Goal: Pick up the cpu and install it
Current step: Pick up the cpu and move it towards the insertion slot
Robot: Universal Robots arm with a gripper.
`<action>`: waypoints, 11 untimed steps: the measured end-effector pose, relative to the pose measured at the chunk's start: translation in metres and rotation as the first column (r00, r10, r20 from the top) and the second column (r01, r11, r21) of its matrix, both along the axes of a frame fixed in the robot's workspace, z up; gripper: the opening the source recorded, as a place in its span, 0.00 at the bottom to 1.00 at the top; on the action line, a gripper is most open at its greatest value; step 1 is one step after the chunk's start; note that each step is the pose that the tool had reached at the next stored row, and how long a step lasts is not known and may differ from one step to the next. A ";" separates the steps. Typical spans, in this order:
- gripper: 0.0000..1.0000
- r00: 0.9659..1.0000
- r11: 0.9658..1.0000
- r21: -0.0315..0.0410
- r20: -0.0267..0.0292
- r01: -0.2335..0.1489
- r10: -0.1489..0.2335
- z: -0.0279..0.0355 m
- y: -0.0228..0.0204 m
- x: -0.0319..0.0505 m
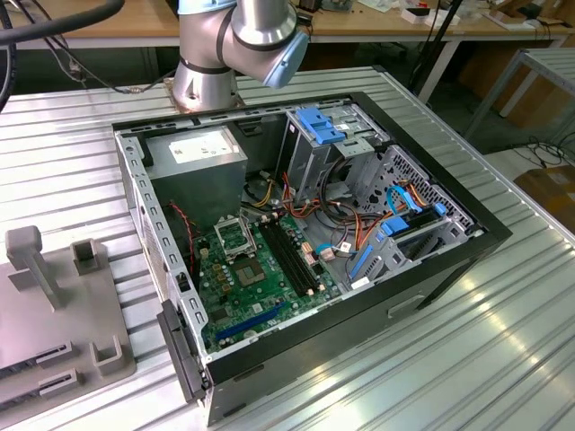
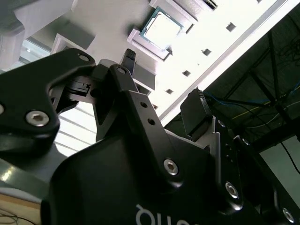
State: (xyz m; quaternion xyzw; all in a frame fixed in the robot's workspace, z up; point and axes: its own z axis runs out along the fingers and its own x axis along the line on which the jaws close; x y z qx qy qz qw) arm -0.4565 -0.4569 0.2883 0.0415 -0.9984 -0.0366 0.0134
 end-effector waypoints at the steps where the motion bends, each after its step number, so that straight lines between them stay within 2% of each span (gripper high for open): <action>1: 0.66 1.000 1.000 0.000 0.000 0.000 0.000 -0.0002 0.0000 0.0000; 11: 0.66 1.000 1.000 0.000 0.000 0.000 0.000 -0.0015 0.0000 0.0000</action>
